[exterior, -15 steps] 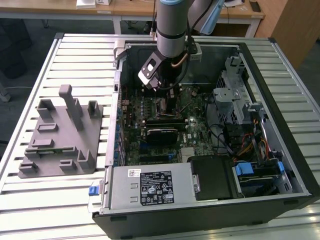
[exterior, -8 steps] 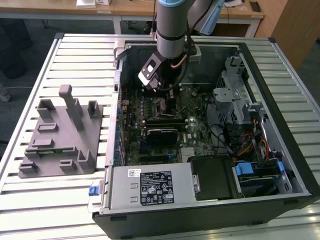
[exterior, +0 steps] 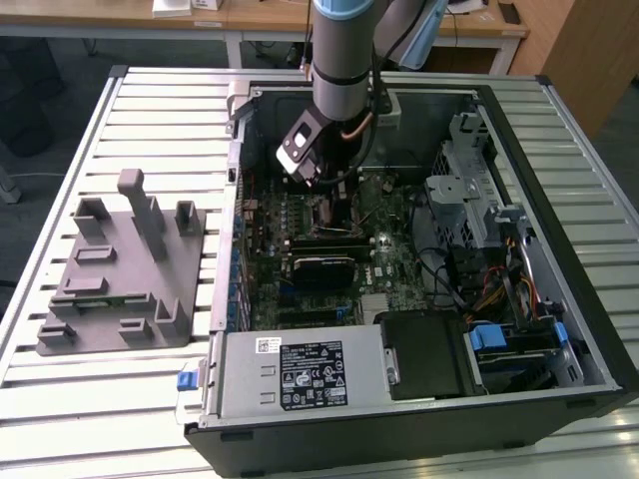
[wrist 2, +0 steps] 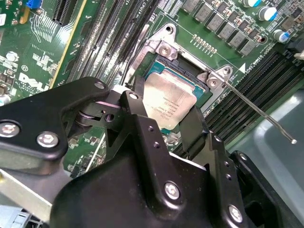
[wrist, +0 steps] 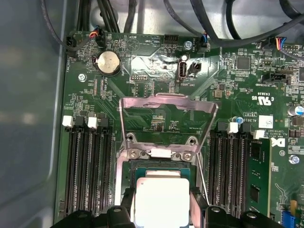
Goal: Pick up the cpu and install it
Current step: 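Place the cpu into insertion slot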
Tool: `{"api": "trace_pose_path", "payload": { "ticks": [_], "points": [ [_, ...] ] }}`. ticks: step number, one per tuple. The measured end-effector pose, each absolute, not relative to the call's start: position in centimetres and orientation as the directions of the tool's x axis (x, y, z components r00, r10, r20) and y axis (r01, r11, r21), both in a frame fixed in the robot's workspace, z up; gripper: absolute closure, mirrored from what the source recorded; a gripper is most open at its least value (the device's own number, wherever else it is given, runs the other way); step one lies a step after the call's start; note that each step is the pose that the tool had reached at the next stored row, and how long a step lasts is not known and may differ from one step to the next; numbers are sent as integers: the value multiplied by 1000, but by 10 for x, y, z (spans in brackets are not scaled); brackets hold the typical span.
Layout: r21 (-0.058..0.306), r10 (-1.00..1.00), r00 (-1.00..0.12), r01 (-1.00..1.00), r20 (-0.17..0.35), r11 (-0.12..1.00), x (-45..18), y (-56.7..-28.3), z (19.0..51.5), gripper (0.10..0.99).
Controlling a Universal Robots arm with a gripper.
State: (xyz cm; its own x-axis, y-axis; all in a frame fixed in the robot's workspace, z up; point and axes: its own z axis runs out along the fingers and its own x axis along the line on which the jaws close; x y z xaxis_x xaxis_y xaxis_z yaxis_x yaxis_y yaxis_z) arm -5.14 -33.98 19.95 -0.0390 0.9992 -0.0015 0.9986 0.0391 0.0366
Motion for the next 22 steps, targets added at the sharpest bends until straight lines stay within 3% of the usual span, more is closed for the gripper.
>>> {"api": "trace_pose_path", "payload": {
  "ticks": [22],
  "points": [
    [34, 999, -35, 999, -2, 35, -50, -337, 192, 545]
  ]
}}
